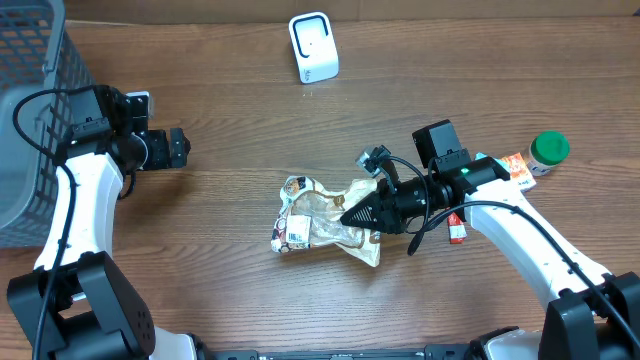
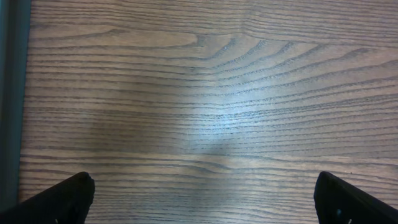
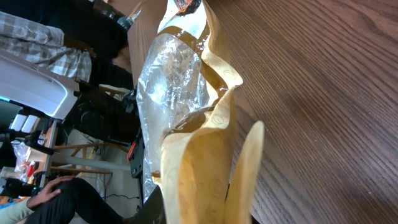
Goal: Scan the item barcode
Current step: 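Lift the snack bag with the right gripper, retract left gripper, then carry the snack bag up to the white scanner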
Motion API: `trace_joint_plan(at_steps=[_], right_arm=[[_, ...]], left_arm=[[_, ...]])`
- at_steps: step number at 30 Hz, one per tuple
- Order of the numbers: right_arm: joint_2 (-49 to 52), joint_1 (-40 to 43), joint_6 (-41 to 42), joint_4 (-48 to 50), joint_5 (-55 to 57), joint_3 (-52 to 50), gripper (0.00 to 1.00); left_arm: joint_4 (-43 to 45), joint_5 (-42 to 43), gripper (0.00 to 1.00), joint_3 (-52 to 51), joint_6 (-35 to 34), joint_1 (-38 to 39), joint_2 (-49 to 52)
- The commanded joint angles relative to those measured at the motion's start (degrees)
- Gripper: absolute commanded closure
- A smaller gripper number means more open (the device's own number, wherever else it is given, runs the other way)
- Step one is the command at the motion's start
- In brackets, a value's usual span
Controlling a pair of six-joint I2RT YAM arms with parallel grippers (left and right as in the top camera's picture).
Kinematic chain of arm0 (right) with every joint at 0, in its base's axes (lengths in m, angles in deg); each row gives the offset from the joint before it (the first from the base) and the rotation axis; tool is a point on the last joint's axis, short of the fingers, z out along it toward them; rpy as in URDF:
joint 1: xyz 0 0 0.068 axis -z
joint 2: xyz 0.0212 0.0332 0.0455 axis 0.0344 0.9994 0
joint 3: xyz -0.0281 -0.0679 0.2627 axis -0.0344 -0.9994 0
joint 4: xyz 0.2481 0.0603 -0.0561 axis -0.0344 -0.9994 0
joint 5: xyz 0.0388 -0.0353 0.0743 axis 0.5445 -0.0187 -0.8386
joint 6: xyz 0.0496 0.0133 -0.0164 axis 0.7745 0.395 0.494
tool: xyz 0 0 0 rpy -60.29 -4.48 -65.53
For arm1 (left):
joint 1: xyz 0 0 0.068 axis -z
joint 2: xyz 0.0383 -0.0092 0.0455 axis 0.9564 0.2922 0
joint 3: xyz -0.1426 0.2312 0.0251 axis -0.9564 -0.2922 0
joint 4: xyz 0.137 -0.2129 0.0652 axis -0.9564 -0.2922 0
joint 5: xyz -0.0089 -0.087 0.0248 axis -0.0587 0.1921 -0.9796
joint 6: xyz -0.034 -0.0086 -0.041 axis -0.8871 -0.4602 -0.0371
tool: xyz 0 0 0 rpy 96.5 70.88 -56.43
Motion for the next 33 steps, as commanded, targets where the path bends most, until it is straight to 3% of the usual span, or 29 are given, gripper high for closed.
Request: trace_joint_plan(at_steps=[1, 6, 9, 14, 19, 23, 27, 33], right_arm=[[-1.5, 0.3, -0.3, 0.0, -0.7, 1.7, 0.96], [-1.5, 0.3, -0.3, -1.0, 0.4, 3.1, 0.97], [-1.5, 0.3, -0.3, -7.0, 7.8, 7.8, 0.97], [-1.4, 0.2, -0.5, -19.1, 19.1, 23.4, 0.96], [-1.4, -1.2, -0.5, -26.9, 38.9, 40.3, 0.97], [-1.4, -3.0, -0.5, -24.8, 46.4, 48.1, 0.97], [-0.8, -5.0, -2.9, -16.7, 57.4, 48.8, 0.97], [4.9, -6.6, -8.8, -5.9, 61.4, 48.8, 0.97]], left_arm=[[0.0, 0.9, 0.0, 0.7, 0.8, 0.1, 0.0], [0.0, 0.9, 0.0, 0.7, 0.8, 0.1, 0.0], [0.0, 0.9, 0.0, 0.7, 0.8, 0.1, 0.0], [0.0, 0.9, 0.0, 0.7, 0.8, 0.1, 0.0], [0.0, 0.9, 0.0, 0.7, 0.8, 0.1, 0.0], [0.0, 0.9, 0.0, 0.7, 0.8, 0.1, 0.0], [0.0, 0.9, 0.0, 0.7, 0.8, 0.1, 0.0], [0.0, 0.9, 0.0, 0.7, 0.8, 0.1, 0.0]])
